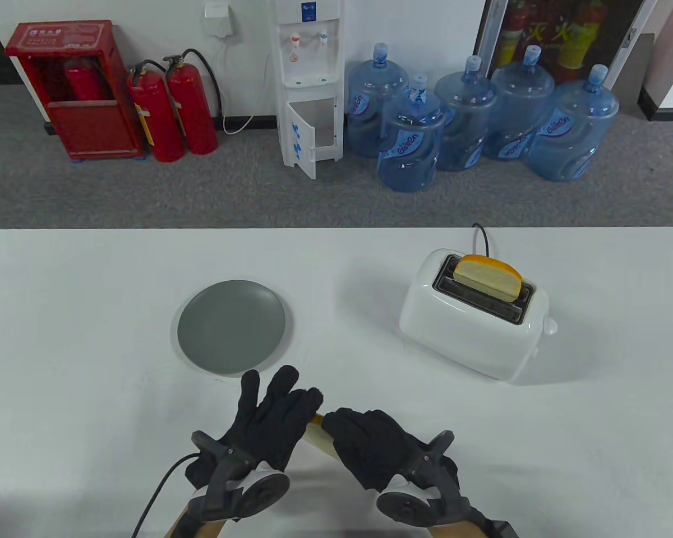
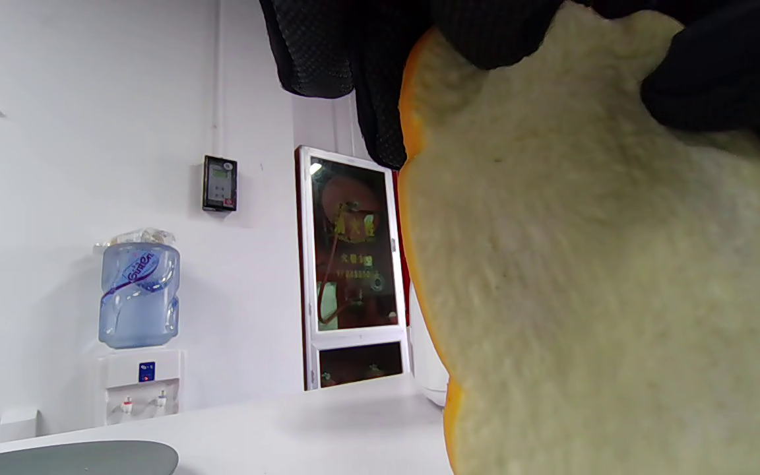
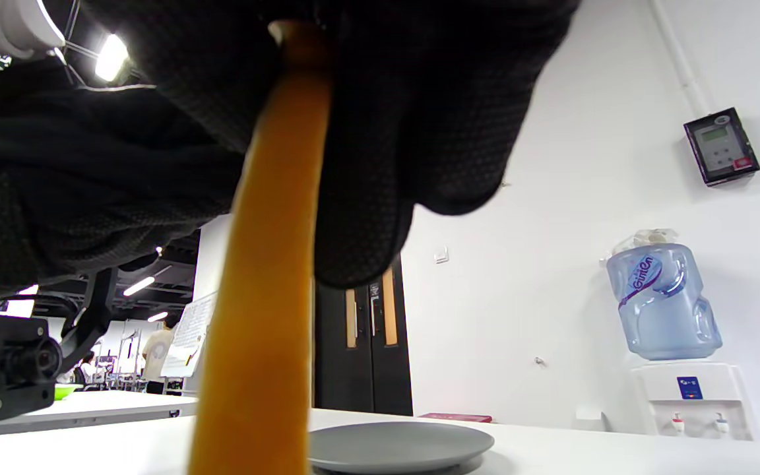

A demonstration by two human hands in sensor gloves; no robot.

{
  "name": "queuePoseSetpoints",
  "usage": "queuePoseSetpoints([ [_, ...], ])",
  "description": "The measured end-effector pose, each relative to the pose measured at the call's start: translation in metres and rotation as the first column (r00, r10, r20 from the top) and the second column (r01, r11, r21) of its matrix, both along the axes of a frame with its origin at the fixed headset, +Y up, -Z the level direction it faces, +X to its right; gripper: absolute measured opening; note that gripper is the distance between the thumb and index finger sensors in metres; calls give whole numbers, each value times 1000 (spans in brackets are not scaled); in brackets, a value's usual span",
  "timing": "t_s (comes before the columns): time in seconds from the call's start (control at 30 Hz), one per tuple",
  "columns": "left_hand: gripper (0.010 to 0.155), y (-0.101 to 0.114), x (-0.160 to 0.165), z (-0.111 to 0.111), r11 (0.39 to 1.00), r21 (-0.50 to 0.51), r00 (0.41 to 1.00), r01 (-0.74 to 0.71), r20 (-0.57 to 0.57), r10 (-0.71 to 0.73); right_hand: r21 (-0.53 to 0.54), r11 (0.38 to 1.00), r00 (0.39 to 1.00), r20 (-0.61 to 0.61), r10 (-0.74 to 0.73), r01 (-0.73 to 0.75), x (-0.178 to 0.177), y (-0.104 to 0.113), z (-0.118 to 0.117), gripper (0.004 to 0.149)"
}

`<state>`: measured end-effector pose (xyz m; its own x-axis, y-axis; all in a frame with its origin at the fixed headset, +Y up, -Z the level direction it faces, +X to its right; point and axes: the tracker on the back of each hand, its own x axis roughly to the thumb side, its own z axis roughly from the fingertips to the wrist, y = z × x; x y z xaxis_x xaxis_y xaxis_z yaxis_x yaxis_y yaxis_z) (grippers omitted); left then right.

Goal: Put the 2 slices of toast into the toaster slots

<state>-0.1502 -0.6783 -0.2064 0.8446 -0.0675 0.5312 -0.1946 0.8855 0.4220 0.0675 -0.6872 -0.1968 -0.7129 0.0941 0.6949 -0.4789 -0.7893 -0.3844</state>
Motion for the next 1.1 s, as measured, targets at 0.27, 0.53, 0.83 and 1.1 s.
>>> queuePoseSetpoints([
  [0.27, 55, 6, -14, -2, 996, 53, 997, -65, -34, 67, 6, 1000, 1000, 10, 4, -4, 0, -2, -1, 53],
  [0.53, 64, 7, -30, -6, 991, 91, 990, -95, -99, 104, 22, 1000, 1000, 24, 7, -8, 0, 0, -1, 53],
  [0.83, 69, 6, -58, -19, 993, 58, 957, -106, -266, 118, 34, 999, 998, 54, -11, 9, 5, 3, -1, 53],
  [1.1, 74, -11, -87, -37, 991, -85, 910, -106, -410, 62, 37, 999, 998, 54, -14, 12, 6, 3, -1, 53],
])
